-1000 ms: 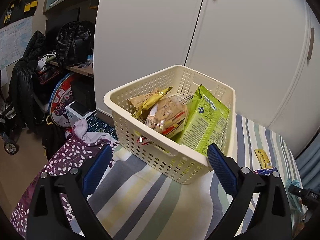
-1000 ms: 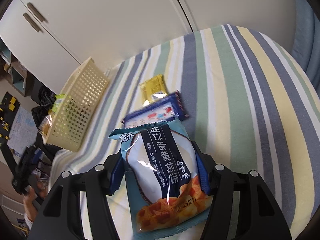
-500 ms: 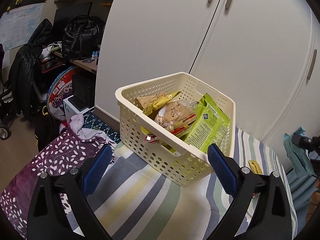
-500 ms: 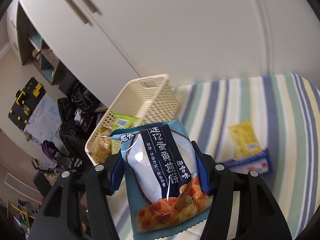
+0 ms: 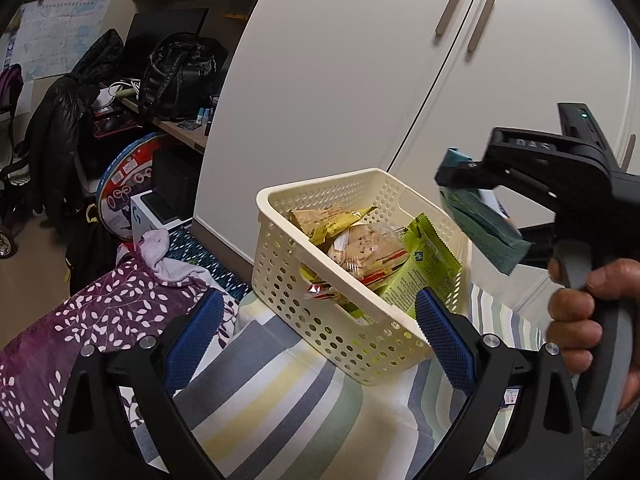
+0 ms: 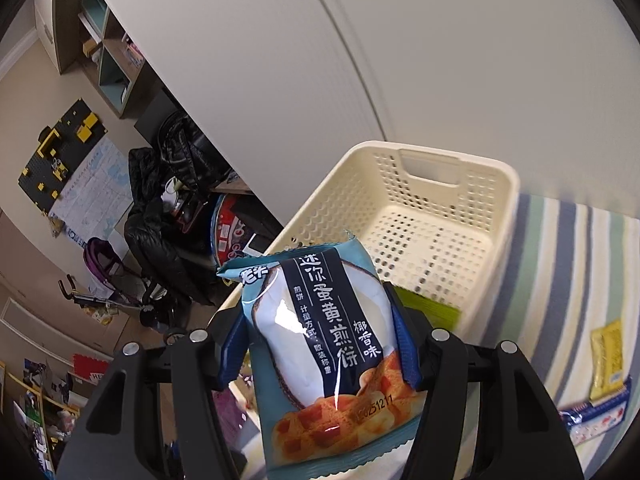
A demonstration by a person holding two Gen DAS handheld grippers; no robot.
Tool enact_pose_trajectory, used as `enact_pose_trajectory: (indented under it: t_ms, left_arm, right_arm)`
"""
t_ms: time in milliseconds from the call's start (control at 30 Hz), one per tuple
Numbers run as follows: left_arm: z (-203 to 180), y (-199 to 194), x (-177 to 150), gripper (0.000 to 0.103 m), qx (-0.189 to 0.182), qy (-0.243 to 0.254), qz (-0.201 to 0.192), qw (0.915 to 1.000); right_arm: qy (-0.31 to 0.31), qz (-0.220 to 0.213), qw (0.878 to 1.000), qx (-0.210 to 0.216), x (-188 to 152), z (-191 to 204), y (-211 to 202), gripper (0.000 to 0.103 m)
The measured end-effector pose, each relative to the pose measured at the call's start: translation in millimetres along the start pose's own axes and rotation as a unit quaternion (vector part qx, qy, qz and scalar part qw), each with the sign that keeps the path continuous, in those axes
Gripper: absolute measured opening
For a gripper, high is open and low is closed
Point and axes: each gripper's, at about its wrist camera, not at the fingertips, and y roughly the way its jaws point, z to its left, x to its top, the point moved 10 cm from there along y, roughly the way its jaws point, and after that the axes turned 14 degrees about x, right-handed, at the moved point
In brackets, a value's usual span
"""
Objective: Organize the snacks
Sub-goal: 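Lift the light-blue printed bag with the right tool toward the basket, then open the right tool to drop the light-blue bag into the basket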
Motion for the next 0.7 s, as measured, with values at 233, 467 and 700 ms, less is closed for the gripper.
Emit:
enact_pose_trajectory:
  t_ms: [233, 467, 700]
  left_arm:
    - [6, 3, 1, 0.098, -0.002, -0.016, 0.004, 0.9999]
    - [6, 3, 1, 0.098, -0.004, -0.014, 0.003, 0.9999]
    - [4, 2, 0, 0.098, -0.004, -0.012, 0.004, 0.9999]
  right_arm:
    - [0.008, 0.008, 1.000, -0.008, 13, 1, 36, 0.076]
    - [-0.007, 0.010, 1.000, -0.013, 6, 3, 34, 0.076]
    - [-0.003, 0.016, 1.000, -0.005, -7, -2, 24, 0.076]
